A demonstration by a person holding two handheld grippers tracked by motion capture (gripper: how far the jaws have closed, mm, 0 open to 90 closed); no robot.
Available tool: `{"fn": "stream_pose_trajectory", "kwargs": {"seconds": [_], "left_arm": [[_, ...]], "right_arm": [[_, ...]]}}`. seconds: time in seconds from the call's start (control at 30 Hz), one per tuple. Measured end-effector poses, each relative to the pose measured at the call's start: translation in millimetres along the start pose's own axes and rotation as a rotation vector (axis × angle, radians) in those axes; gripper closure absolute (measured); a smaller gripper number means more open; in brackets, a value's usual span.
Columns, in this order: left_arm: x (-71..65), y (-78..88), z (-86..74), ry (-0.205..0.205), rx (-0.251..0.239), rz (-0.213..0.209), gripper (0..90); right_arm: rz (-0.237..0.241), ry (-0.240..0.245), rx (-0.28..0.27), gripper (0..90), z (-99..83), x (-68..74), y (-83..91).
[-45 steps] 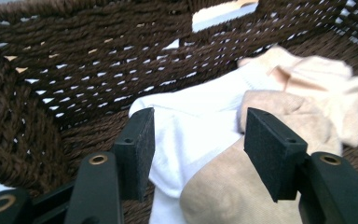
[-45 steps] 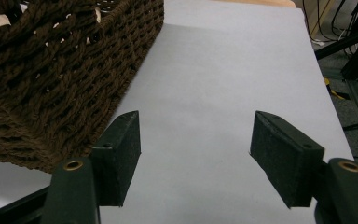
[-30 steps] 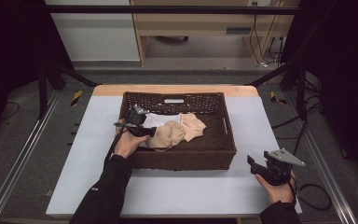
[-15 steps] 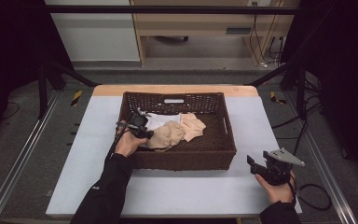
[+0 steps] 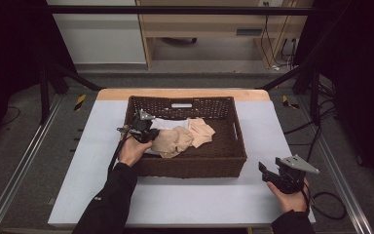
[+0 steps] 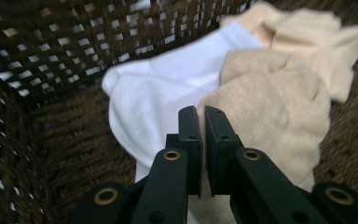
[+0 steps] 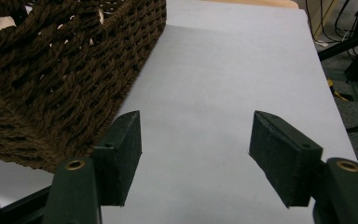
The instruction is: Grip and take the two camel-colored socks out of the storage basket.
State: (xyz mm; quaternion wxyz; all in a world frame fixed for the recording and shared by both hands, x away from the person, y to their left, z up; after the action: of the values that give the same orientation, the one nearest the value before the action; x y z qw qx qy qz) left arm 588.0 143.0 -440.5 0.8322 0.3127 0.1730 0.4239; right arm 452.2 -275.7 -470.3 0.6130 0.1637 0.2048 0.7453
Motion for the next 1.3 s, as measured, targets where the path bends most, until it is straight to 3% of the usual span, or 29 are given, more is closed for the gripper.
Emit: {"fn": "stream_pose_trajectory", "kwargs": {"seconds": [0.03, 0.1, 0.13, 0.2, 0.23, 0.27, 0.3, 0.33, 0.37, 0.43, 0.63, 0.87, 1.1, 1.3], "left_arm": [[0.0, 0.0, 0.0, 0.0, 0.0, 0.0, 85.7], [-1.3, 6.0, 3.7, 0.003, -0.076, -0.013, 85.7], [-1.3, 6.0, 3.7, 0.003, -0.076, -0.013, 85.7], [-2.0, 9.8, 6.1, 0.01, -0.121, -0.023, 85.8], [-3.5, 12.9, 9.3, 0.023, -0.166, -0.043, 85.8], [-3.5, 12.9, 9.3, 0.023, -0.166, -0.043, 85.8], [-4.4, 16.5, 12.9, 0.033, -0.211, -0.059, 85.9], [-4.4, 16.5, 12.9, 0.033, -0.211, -0.059, 85.9], [-4.5, 20.9, 16.4, 0.043, -0.251, -0.069, 85.9], [-4.5, 23.4, 18.3, 0.041, -0.273, -0.068, 85.9], [-12.7, 49.6, 37.9, 0.035, -0.401, -0.085, 86.0], [-27.6, 77.1, 50.6, 0.021, -0.469, -0.107, 85.9], [-38.0, 99.1, 51.6, 0.003, -0.51, -0.131, 86.0], [-56.6, 126.2, 49.4, -0.039, -0.536, -0.153, 85.9]], "right_arm": [[0.0, 0.0, 0.0, 34.2, 0.0, 0.0, 0.0], [-0.001, -0.002, -0.004, 34.3, 0.3, -0.3, 0.2], [-0.001, -0.002, -0.004, 34.3, 0.3, -0.3, 0.2], [-0.002, -0.005, -0.003, 34.4, 0.5, -0.7, 0.6], [-0.002, -0.005, -0.004, 34.4, 0.6, -0.8, 0.6], [-0.002, -0.005, -0.004, 34.4, 0.6, -0.8, 0.6], [-0.003, -0.005, -0.002, 34.4, 0.6, -1.1, 0.7], [-0.003, -0.006, -0.002, 34.4, 0.7, -1.1, 0.7], [-0.003, -0.005, -0.002, 34.4, 0.7, -1.2, 0.7], [-0.003, -0.005, -0.002, 34.5, 0.7, -1.3, 0.6], [-0.004, -0.005, -0.007, 34.5, 1.0, -1.6, 0.5], [-0.006, -0.007, -0.015, 34.6, 1.5, -2.1, 1.5], [-0.007, -0.005, -0.014, 34.6, 1.5, -2.2, 1.5], [-0.009, -0.007, -0.015, 34.6, 1.4, -2.4, 1.8]]}}
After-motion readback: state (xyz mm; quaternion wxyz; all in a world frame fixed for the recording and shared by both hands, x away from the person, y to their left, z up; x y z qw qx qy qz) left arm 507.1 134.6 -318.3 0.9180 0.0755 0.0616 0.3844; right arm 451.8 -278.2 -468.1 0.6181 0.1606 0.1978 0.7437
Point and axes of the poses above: each handheld gripper's, and its own axes: y roughly backward along the jaws, z roughly out of its top, x roughly to its left, the point moved 4 cm from there along -y, roughly forward along the jaws, and after that the axes turned 3 degrees about -z, right-handed, at the moved point
